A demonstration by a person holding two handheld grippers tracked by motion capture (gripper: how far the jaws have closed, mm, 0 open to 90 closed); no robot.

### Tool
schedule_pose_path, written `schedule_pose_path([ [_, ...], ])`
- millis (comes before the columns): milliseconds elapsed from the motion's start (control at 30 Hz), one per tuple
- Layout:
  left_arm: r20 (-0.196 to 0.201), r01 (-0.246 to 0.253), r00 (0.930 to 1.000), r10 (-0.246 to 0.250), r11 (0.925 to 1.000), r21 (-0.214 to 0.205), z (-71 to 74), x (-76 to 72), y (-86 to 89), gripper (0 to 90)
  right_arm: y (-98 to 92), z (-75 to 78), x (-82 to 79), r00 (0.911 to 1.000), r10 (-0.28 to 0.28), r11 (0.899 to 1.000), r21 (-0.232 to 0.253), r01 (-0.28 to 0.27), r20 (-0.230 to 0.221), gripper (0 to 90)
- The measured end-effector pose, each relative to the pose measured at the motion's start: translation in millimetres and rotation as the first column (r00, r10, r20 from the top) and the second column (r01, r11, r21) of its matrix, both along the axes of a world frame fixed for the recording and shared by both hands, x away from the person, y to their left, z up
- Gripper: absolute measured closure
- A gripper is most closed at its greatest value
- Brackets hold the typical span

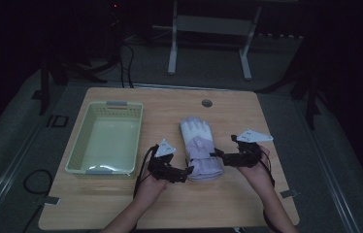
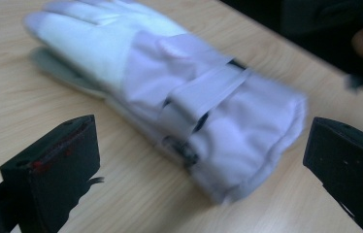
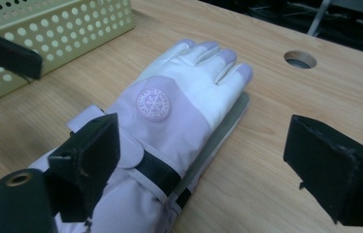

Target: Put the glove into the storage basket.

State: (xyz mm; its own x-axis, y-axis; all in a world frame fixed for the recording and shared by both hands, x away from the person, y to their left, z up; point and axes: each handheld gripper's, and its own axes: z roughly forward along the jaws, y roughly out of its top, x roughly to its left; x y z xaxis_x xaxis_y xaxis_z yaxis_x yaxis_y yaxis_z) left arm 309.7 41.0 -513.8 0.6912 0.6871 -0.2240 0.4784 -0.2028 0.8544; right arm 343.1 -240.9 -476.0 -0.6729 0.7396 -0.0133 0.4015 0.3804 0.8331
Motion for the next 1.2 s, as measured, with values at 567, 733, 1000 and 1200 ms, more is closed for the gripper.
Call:
schedule_pose_path([
  [567, -0.097, -0.083, 0.9908, 0.095, 0.9898, 0.115, -7.3, 32.5, -25.3, 13.7, 9.7, -28.0, 51.3, 0.9855, -0.009, 0.995, 0.095, 0.026, -0.17, 20.7],
  [733, -0.189, -0.065, 0.9786, 0.08, 0.9944, 0.083, -22.7, 33.6, -26.5, 15.1, 11.5, -44.7, 55.6, 0.9743, -0.027, 0.997, 0.071, 0.044, -0.224, 22.0],
  [1000, -0.266, -0.017, 0.9634, 0.033, 0.9979, 0.063, -44.9, 39.8, -33.0, 15.2, 7.9, -67.9, 62.7, 0.9387, -0.038, 0.997, 0.049, 0.058, -0.343, 20.0],
  [1200, -0.318, 0.027, 0.9479, -0.022, 0.9996, 0.012, -50.8, 43.4, -32.7, 27.1, 3.6, -77.1, 68.2, 0.902, 0.022, 0.991, 0.128, 0.037, -0.431, 33.9],
])
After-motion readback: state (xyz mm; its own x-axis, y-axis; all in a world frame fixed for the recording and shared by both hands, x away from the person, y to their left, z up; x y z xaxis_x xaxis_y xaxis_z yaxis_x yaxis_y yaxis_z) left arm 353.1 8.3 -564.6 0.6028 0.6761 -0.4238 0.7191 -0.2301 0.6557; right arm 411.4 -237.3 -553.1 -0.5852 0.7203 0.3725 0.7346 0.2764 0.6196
